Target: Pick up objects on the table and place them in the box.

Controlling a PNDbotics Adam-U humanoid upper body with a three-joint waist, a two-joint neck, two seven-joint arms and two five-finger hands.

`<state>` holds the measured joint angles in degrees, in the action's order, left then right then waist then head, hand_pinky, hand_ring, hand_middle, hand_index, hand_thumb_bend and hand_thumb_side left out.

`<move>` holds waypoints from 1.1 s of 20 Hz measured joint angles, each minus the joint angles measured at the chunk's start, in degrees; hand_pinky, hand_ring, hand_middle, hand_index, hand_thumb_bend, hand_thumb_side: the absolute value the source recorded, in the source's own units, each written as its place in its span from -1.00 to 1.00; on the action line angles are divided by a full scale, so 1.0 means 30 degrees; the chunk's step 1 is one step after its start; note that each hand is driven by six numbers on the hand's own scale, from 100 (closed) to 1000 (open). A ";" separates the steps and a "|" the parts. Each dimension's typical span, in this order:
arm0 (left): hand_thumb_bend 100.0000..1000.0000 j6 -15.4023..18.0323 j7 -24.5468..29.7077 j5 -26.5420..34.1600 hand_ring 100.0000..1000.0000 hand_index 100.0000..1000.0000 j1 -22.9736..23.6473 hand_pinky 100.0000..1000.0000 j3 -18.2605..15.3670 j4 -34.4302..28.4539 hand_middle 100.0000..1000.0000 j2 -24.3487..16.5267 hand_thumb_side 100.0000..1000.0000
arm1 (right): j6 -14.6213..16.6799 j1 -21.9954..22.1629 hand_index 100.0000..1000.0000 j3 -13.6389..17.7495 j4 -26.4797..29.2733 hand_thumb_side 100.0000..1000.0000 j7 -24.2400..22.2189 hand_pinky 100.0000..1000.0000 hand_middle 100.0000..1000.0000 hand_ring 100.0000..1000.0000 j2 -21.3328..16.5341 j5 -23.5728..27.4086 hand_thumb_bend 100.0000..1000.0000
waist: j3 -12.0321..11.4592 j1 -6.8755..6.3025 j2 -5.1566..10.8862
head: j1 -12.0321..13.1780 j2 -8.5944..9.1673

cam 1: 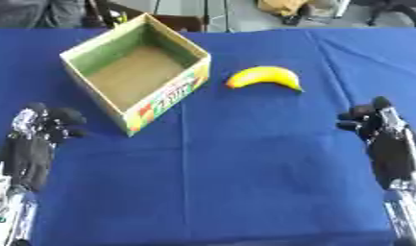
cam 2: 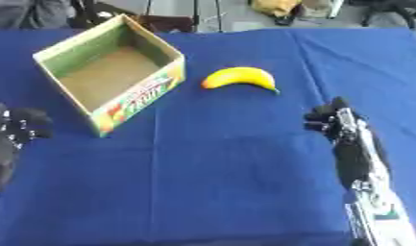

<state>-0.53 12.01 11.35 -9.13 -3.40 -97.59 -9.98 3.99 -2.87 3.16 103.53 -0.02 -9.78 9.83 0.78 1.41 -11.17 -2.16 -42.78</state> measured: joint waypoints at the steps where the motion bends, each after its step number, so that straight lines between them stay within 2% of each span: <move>1: -0.82 0.0000 0.0000 0.0000 0.31 0.09 0.0000 0.14 0.0000 0.0000 0.12 0.0000 1.00 | 0.0001 -0.0038 0.11 0.0000 0.0001 0.49 -0.0002 0.26 -0.07 0.25 -0.0017 0.0000 -1.00 | 0.0000 0.0000 0.0000 | -0.0003 0.0000; 7: -0.82 -0.0010 0.0012 0.0000 0.31 0.09 0.0000 0.14 0.0009 -0.0001 0.12 0.0000 1.00 | 0.0076 -0.0245 0.13 -0.0024 0.0269 0.46 -0.0107 0.26 -0.07 0.25 -0.1016 0.0065 -1.00 | -0.0036 0.0020 0.0016 | -0.0112 -0.0016; 10: -0.82 -0.0035 0.0043 0.0000 0.31 0.09 0.0000 0.14 0.0027 -0.0001 0.12 0.0000 1.00 | 0.0056 -0.0445 0.22 -0.0142 0.0339 0.45 -0.0186 0.26 -0.07 0.25 -0.1602 0.0218 -1.00 | -0.0090 0.0029 0.0050 | -0.0201 -0.0076; 16: -0.82 -0.0063 0.0108 0.0000 0.32 0.09 0.0000 0.14 0.0129 -0.0001 0.12 -0.0001 1.00 | -0.0021 -0.1867 0.34 -0.0420 -0.0366 0.44 -0.0407 0.26 -0.06 0.26 -0.4135 0.1631 -1.00 | -0.0198 0.0018 0.0089 | -0.0485 -0.0144; 22: -0.82 -0.0058 0.0259 0.0001 0.32 0.09 0.0000 0.14 0.0251 0.0002 0.12 -0.0002 1.00 | -0.0465 -0.4055 0.45 -0.0833 -0.2803 0.46 -0.0749 0.27 -0.05 0.30 -0.6721 0.3547 -1.00 | -0.0444 -0.0051 0.0111 | -0.0871 -0.0148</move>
<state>-0.70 12.79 11.35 -9.13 -2.64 -97.58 -9.98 2.59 -15.04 0.66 95.12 -2.26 -29.94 20.47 -0.55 1.26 -10.83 -4.78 -43.23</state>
